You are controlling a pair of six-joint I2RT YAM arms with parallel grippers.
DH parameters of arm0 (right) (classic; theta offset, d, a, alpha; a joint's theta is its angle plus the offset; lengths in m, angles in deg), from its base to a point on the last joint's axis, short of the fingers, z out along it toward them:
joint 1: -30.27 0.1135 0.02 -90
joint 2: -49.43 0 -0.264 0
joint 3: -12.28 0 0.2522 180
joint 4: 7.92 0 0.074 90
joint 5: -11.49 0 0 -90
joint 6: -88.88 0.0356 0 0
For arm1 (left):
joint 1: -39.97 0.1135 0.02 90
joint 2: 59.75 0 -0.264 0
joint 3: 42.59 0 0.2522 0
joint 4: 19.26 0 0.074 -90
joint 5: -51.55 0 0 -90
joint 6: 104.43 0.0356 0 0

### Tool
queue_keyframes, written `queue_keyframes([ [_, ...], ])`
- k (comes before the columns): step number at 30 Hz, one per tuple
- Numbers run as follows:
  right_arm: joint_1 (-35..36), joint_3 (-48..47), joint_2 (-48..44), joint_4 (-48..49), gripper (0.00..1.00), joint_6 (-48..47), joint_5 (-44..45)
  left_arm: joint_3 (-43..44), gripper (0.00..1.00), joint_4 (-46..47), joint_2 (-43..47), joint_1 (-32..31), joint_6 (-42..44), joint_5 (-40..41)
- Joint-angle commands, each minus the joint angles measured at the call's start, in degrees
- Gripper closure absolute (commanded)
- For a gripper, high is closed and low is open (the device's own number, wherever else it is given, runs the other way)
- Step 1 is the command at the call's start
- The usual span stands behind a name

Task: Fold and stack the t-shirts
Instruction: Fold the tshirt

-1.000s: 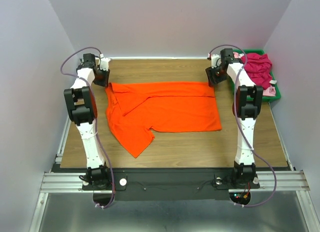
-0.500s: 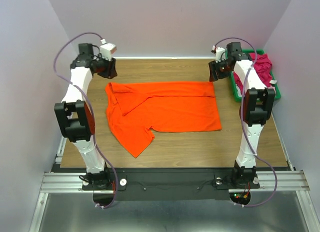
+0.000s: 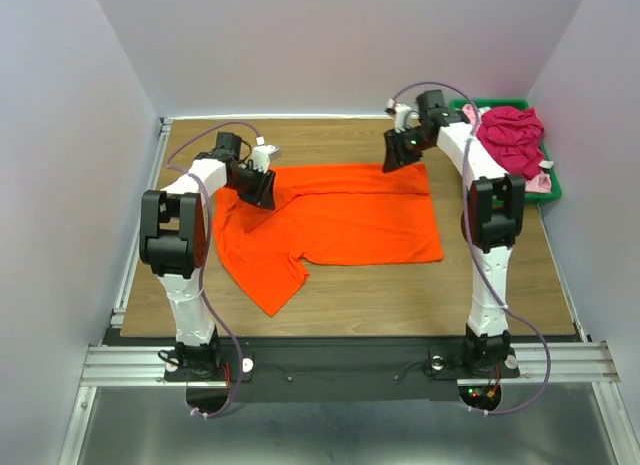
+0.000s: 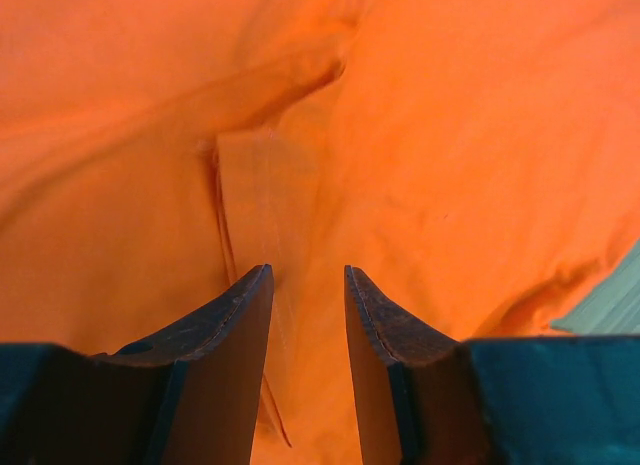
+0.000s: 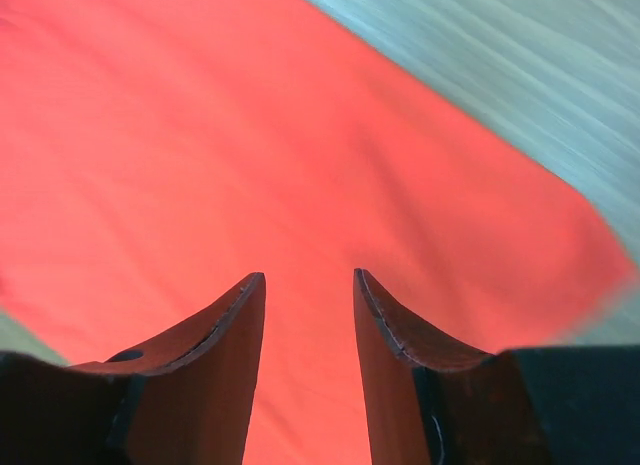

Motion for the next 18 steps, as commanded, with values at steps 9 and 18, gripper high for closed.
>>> queue_keyframes([
  [9,14.6,-20.4,13.1,4.0,0.54,9.4,-9.1,-9.1,0.51,-3.9,9.1,1.9,5.4,5.6],
  [18,17.3,-18.3,13.7,7.1,0.54,10.3,-3.8,-9.3,0.50,-2.3,7.6,1.8,5.0,8.3],
])
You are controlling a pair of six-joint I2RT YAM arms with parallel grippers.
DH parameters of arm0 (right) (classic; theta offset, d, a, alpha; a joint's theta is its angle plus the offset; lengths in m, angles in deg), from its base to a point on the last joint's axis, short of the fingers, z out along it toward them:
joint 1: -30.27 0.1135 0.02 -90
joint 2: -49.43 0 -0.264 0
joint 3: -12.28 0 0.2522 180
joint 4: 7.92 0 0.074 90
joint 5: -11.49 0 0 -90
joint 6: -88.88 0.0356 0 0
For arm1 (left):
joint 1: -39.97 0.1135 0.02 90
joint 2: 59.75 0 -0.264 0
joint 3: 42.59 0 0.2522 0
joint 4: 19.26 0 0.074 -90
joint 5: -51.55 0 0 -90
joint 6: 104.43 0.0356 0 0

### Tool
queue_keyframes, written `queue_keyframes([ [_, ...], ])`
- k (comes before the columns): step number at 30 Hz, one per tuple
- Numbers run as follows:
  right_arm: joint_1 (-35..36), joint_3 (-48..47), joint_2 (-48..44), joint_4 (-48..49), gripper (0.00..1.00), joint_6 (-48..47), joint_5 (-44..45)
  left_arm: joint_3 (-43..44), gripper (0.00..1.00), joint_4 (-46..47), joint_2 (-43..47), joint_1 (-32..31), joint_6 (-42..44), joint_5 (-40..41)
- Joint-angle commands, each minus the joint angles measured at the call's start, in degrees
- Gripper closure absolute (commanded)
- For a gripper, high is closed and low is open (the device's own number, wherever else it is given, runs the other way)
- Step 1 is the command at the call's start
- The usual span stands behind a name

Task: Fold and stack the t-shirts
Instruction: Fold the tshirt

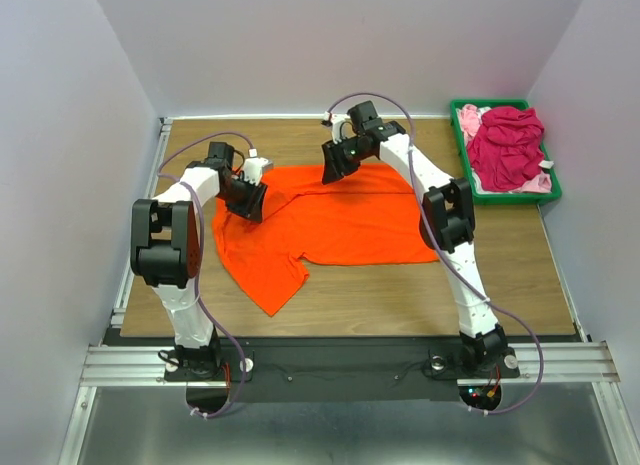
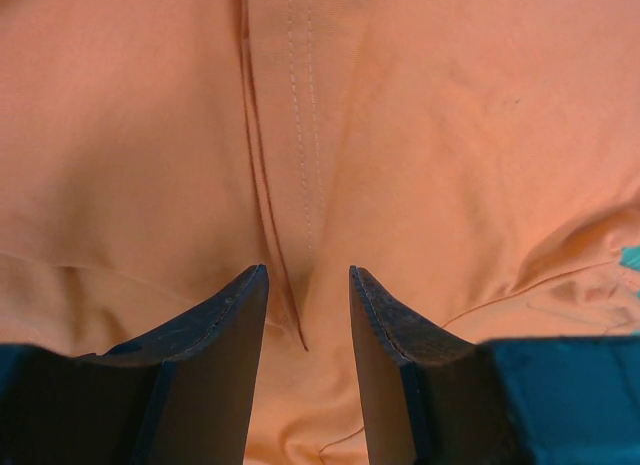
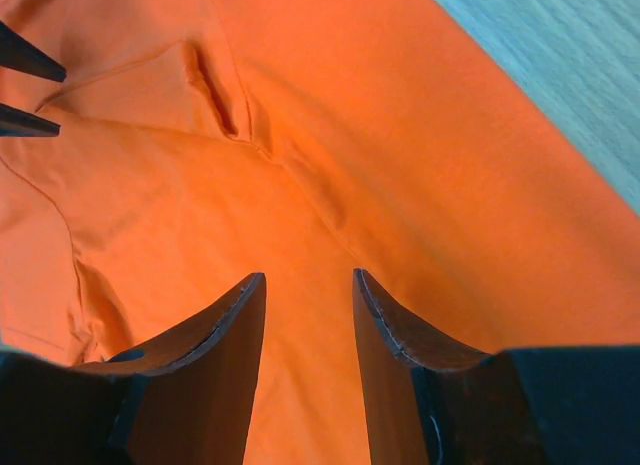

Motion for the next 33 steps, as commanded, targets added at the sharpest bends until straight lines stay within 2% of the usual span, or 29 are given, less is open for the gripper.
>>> queue_keyframes([
  [1,-0.7,0.5,-1.3,3.9,0.54,0.9,3.0,0.3,0.51,-0.1,1.2,-0.3,1.0,1.2],
  [3,-0.8,2.1,-1.8,4.1,0.54,0.7,3.9,0.7,0.51,-0.8,0.6,-0.3,1.1,1.5],
  [7,-0.7,3.5,-1.8,4.4,0.55,0.6,6.4,0.6,0.58,-1.5,0.6,-0.5,1.3,1.1],
  [11,-1.0,4.2,-2.0,4.3,0.55,0.7,7.3,0.2,0.60,-1.9,0.7,-0.7,1.3,1.3],
  [20,-1.8,5.2,-3.7,4.3,0.55,1.0,6.3,-0.1,0.53,-0.1,0.5,-0.8,-0.1,3.7],
  [25,-1.9,6.2,-5.0,4.3,0.55,0.9,6.3,-0.5,0.54,0.1,0.0,-0.7,-0.2,4.6],
  [31,-2.8,6.3,-4.4,4.3,0.55,1.1,7.9,-0.1,0.62,-1.5,-0.8,-0.8,0.5,3.2],
  [33,-3.0,6.3,-3.8,4.3,0.55,1.5,8.0,-0.1,0.70,-2.1,-0.4,-0.8,0.6,2.6],
])
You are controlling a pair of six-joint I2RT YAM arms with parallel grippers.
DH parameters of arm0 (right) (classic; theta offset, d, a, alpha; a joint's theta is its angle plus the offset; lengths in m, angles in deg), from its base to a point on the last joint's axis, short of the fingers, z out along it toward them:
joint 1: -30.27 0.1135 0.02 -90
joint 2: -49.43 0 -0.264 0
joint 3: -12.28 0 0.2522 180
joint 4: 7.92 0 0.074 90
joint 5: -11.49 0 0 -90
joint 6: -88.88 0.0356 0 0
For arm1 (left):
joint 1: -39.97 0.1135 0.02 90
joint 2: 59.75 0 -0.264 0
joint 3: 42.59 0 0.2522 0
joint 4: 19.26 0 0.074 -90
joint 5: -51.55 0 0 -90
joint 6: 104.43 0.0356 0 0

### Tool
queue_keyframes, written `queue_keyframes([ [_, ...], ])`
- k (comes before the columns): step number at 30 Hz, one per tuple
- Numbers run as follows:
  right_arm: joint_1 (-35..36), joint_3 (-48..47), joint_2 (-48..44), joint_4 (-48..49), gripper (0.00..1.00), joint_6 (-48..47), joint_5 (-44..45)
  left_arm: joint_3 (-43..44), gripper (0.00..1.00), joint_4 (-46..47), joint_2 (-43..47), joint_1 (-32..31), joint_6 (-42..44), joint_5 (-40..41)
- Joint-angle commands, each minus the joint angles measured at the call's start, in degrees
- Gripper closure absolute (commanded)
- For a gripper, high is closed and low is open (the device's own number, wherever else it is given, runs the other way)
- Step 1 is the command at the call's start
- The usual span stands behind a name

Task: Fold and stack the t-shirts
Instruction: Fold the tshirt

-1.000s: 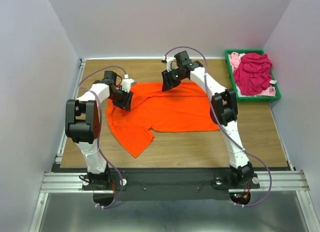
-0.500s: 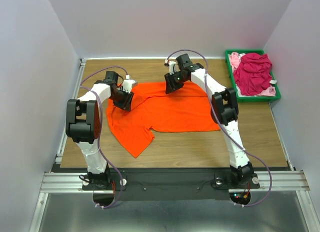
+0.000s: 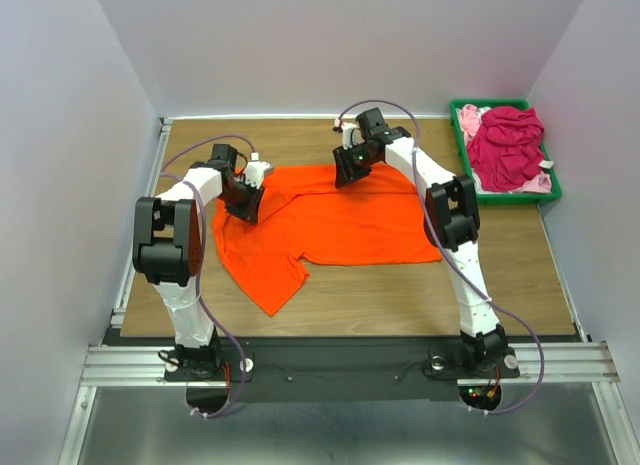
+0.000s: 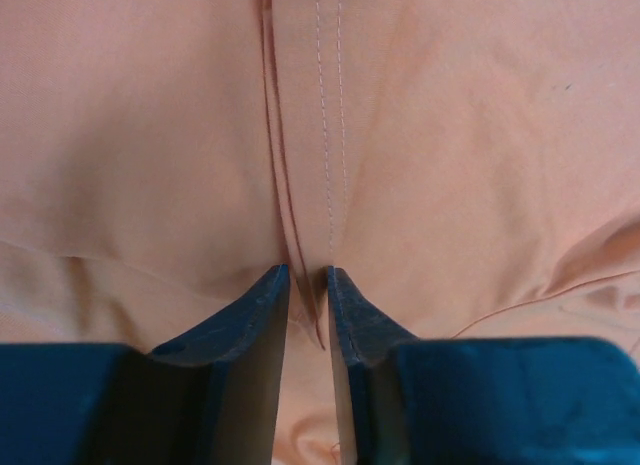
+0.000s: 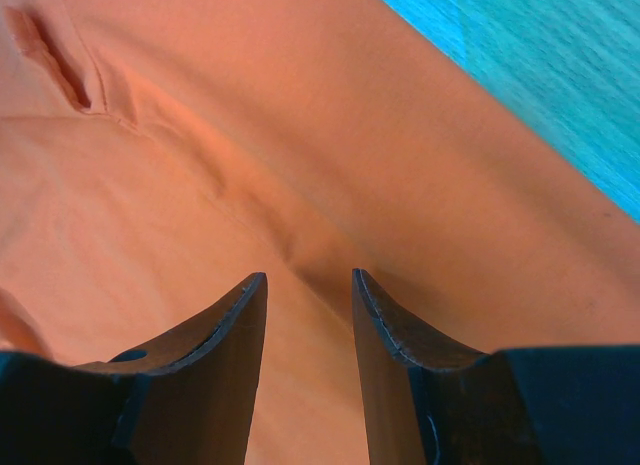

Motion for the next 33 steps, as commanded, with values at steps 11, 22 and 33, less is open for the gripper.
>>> queue_keyframes([
  [11,-1.1,-0.4,-2.9,1.6,0.55,1.0,0.8,1.1,1.00,-6.7,4.1,-0.5,1.0,-4.6],
  [22,-1.0,-0.4,-3.0,1.6,0.55,0.9,0.6,0.9,1.00,-9.9,7.2,-2.5,0.4,-6.1],
  [33,-1.0,-0.5,-2.7,1.5,0.56,0.6,1.4,-0.4,1.00,-8.8,6.2,-4.1,-0.2,-5.3],
])
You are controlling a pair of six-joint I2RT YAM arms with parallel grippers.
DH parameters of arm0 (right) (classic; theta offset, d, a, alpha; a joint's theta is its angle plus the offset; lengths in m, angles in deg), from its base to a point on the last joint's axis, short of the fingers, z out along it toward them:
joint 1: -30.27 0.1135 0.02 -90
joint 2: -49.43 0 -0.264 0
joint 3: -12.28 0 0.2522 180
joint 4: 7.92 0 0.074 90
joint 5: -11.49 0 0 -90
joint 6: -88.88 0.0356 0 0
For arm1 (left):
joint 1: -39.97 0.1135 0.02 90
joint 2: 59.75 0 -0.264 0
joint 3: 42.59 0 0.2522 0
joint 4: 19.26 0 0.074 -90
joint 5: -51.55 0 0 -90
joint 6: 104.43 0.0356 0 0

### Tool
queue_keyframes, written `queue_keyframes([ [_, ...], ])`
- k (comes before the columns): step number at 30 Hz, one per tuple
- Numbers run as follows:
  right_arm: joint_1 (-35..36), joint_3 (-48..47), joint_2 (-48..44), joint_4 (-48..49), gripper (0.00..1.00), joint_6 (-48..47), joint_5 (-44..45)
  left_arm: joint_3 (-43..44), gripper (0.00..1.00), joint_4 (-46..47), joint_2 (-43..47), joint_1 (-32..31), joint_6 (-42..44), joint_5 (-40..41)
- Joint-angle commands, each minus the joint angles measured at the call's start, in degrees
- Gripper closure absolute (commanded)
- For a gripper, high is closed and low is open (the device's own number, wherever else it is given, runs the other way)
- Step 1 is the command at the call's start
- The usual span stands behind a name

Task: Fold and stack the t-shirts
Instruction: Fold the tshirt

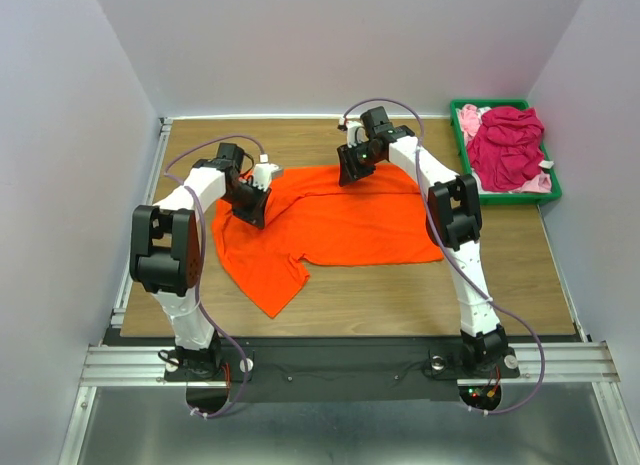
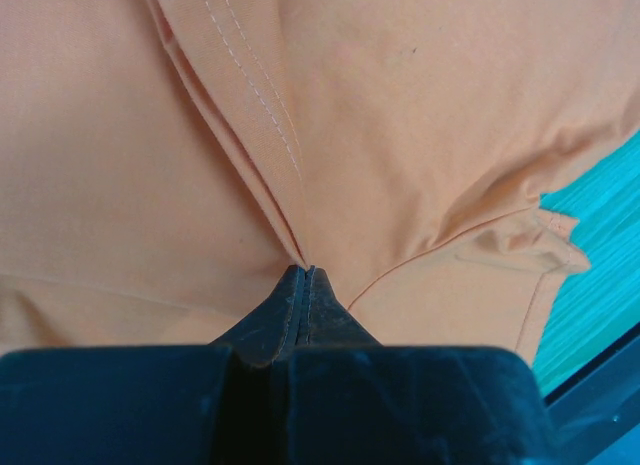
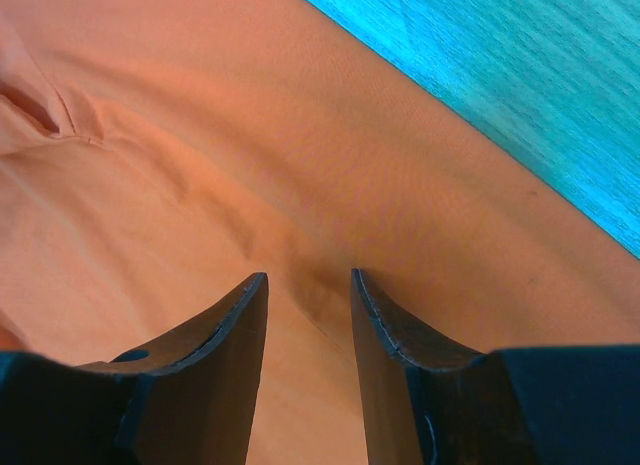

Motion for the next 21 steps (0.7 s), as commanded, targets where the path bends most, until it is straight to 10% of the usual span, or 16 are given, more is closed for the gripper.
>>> queue_keyframes([
  [1,0.1,-0.5,-2.6,1.6,0.56,0.0,0.4,-0.8,1.00,-1.1,1.7,-1.2,-0.6,-0.8],
  [16,-0.1,0.4,-4.7,1.5,0.56,-0.2,0.4,8.3,0.50,0.4,-2.8,-1.7,-0.3,-4.0],
  [21,-1.9,1.2,-5.8,1.5,0.56,-0.1,0.7,13.6,0.48,3.7,-7.6,-1.6,-2.5,-4.8],
])
